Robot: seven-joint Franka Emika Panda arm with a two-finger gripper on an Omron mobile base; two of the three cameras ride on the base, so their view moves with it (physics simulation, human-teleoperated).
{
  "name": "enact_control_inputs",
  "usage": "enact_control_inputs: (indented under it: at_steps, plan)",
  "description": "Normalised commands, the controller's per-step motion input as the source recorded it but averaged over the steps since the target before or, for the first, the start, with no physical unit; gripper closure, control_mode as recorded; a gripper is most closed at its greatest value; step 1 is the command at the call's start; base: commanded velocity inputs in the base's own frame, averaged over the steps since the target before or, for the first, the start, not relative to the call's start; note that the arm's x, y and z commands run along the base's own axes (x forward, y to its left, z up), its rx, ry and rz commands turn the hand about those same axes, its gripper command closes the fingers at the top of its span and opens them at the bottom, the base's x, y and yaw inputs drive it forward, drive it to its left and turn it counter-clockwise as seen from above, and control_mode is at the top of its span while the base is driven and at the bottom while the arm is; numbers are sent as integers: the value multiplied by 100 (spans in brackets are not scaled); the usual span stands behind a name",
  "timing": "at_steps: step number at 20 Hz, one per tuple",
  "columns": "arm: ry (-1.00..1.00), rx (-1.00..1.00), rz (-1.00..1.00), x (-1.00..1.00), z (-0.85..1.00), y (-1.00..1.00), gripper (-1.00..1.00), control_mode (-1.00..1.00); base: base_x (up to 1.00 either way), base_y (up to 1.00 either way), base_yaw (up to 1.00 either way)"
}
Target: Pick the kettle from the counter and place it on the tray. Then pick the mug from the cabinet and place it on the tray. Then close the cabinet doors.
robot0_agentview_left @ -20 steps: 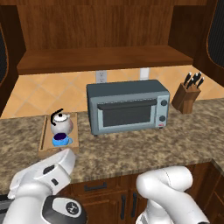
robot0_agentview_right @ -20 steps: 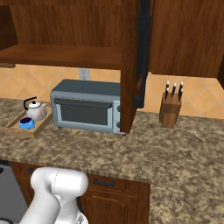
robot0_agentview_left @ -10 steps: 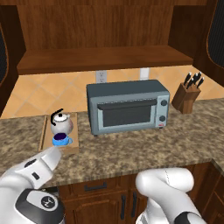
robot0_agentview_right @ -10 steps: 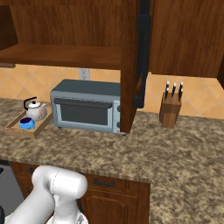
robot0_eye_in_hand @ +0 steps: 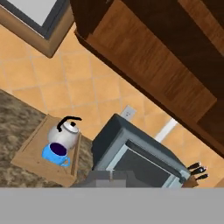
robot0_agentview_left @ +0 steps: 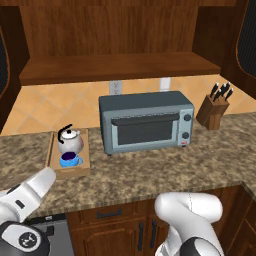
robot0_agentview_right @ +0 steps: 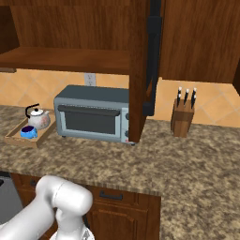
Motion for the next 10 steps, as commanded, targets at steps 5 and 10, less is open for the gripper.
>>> enact_control_inputs:
  at_steps: [5,10]
  plan:
    - [-3,-18,0,-1,0,17,100,-100,0,0,0]
    - [-10,-18,0,-2,0,18,100,-100,0,0,0]
